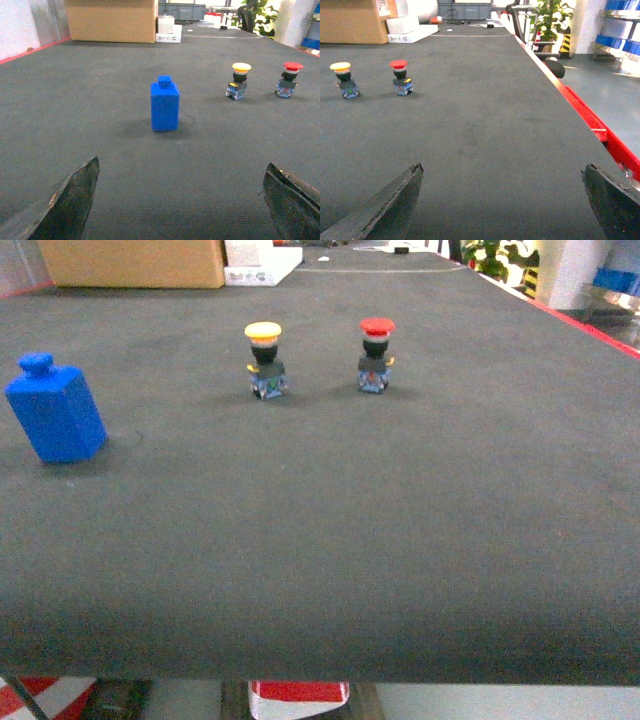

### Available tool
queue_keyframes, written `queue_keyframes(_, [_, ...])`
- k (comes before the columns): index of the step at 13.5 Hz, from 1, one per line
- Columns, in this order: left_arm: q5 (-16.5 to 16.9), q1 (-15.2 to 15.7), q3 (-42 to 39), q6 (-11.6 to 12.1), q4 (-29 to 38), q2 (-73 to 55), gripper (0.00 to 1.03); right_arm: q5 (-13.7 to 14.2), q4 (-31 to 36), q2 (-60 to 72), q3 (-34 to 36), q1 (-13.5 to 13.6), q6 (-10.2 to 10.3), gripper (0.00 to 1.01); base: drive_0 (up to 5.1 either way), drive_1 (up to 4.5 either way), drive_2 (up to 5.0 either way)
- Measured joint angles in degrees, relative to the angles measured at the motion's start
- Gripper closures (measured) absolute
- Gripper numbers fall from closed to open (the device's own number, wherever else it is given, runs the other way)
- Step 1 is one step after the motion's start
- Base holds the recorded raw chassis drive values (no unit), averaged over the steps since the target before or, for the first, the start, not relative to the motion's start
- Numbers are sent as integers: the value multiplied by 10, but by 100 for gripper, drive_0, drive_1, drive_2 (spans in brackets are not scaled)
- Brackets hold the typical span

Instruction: Pick blue part to blue bin on bottom shelf

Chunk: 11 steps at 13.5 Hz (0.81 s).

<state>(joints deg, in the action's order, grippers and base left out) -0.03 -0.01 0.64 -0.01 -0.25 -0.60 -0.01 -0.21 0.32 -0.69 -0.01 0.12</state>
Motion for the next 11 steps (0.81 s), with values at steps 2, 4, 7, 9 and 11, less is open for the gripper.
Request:
queue_keyframes(2, [0, 0, 0, 0, 1, 0, 5, 0, 1, 0, 0, 0, 0, 3, 0, 0, 0])
queue_keyframes(4, [0, 0, 0, 0, 2, 0, 5, 0, 3, 0, 0, 0, 0, 3, 0, 0, 0])
queue_keyframes(7, [0, 0, 0, 0, -2, 0, 5, 0, -2, 0, 0, 0, 0, 3, 0, 0, 0])
queue_keyframes(9, [0, 0, 0, 0, 0, 0, 5, 0, 0, 0, 0, 0, 0, 3, 0, 0, 0])
queue_keyframes(11, [0, 0, 0, 0, 2, 0, 5, 0, -1, 0, 0, 0, 0, 3, 0, 0, 0])
